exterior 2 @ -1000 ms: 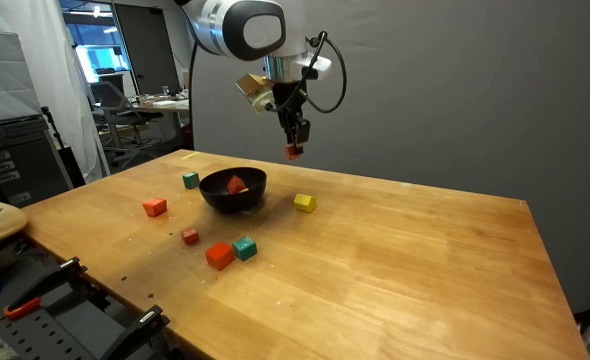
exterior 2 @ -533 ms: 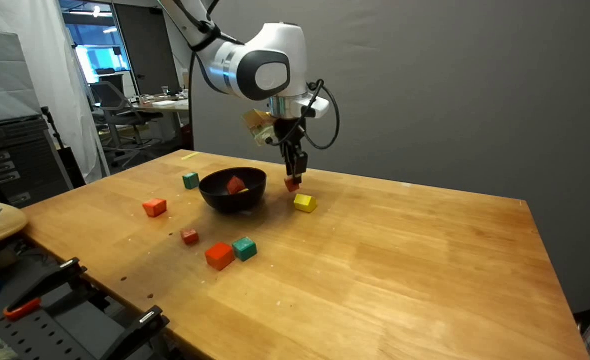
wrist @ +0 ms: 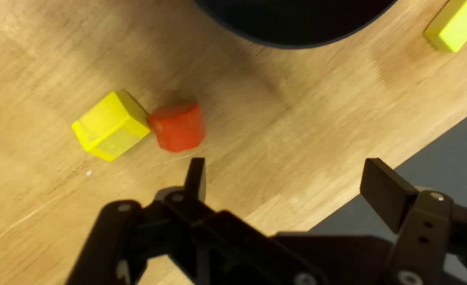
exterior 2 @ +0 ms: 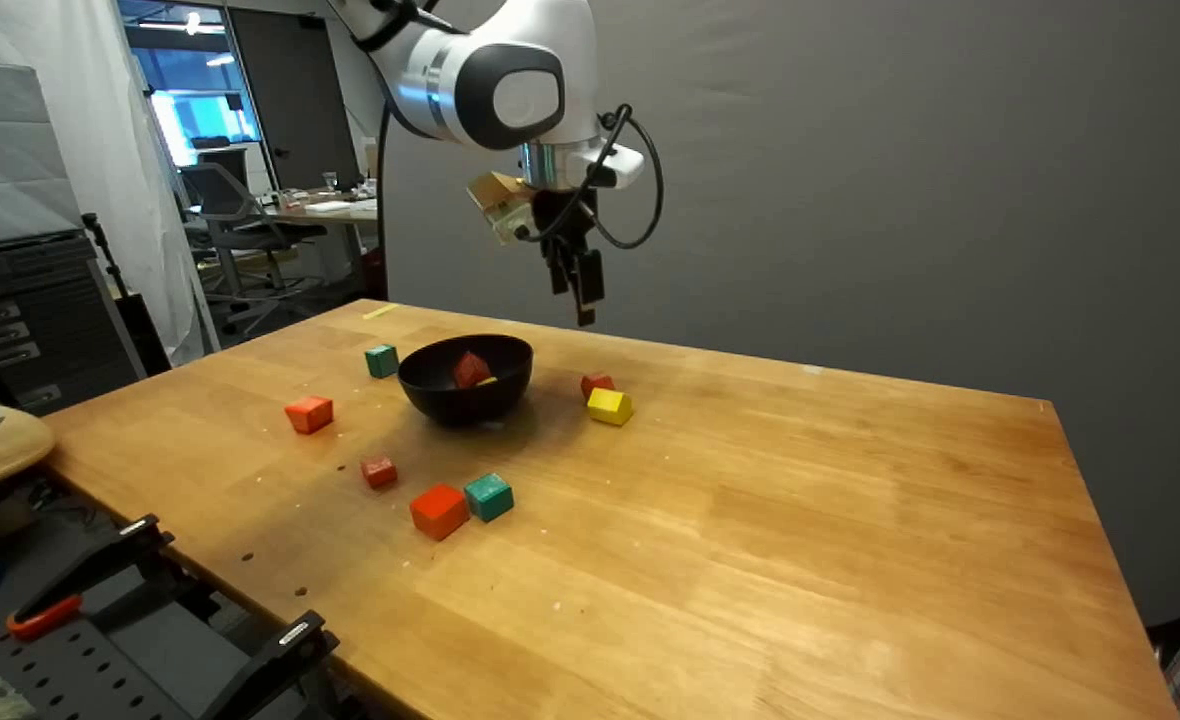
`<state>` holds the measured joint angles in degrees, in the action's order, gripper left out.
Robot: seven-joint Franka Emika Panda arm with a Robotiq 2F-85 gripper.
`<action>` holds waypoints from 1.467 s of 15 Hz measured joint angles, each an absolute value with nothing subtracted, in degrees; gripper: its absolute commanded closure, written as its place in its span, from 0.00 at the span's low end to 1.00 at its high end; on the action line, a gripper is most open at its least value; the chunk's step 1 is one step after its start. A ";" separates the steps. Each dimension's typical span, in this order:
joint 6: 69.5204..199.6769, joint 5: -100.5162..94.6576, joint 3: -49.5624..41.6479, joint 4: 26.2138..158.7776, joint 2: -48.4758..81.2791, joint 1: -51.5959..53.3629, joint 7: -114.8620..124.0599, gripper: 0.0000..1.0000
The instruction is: Take the blocks out of the bowl and put them on the table
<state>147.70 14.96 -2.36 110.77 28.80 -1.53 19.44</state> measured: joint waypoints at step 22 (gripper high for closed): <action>134.19 22.28 4.17 110.59 36.30 -1.04 16.21 0.00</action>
